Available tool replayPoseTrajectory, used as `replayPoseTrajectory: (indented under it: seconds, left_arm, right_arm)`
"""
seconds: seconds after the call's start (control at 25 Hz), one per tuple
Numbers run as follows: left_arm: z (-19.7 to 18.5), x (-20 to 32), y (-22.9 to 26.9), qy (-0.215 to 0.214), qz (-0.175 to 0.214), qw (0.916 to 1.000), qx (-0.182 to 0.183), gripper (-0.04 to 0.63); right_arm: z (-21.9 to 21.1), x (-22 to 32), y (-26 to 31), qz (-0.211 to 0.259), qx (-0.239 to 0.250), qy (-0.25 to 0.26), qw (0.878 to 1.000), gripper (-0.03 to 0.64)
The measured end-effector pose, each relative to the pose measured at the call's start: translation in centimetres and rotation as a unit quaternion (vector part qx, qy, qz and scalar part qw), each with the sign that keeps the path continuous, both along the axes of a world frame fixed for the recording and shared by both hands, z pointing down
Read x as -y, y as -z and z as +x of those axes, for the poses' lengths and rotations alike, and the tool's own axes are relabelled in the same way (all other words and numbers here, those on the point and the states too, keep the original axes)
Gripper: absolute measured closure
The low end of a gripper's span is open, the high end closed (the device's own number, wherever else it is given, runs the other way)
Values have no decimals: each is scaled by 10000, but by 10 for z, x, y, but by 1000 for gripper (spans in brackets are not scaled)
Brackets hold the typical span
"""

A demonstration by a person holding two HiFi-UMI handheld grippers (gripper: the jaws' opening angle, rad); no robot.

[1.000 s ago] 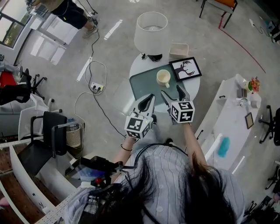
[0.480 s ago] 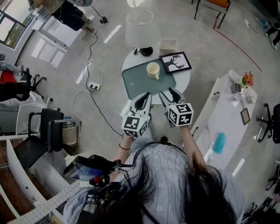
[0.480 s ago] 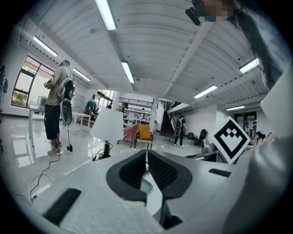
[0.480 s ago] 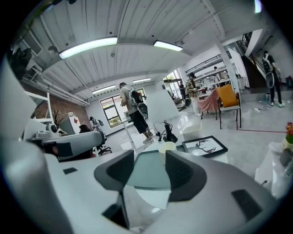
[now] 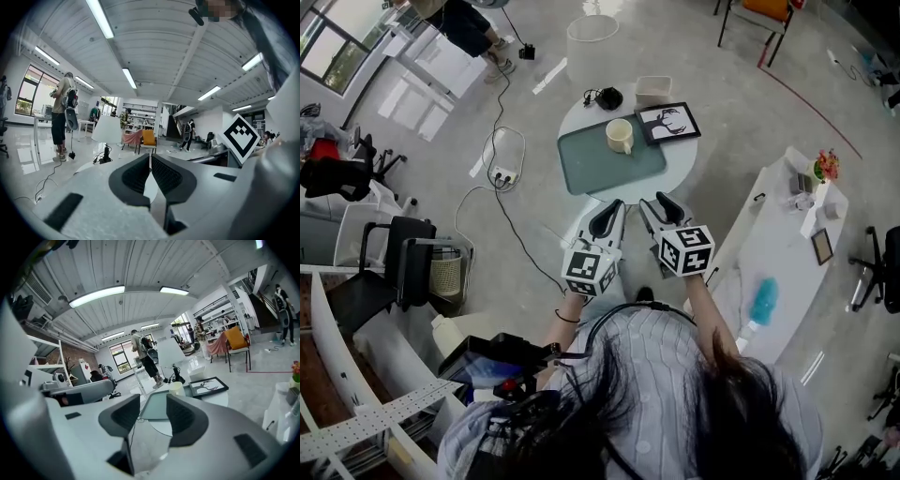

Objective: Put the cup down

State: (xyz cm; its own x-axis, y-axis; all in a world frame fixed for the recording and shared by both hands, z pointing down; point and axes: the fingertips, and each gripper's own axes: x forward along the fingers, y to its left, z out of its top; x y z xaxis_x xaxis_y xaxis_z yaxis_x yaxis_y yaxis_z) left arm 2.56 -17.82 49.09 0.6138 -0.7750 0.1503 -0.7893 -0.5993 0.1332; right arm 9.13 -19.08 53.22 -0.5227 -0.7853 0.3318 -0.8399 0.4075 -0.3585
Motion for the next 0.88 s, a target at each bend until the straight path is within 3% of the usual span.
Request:
replayPoseTrajectory:
  seconds: [0.88]
  left_arm:
    - [-18, -88, -9, 405, -302, 9976, 466, 577]
  right_arm:
    - [-2, -69, -11, -151, 379, 229, 9989, 466]
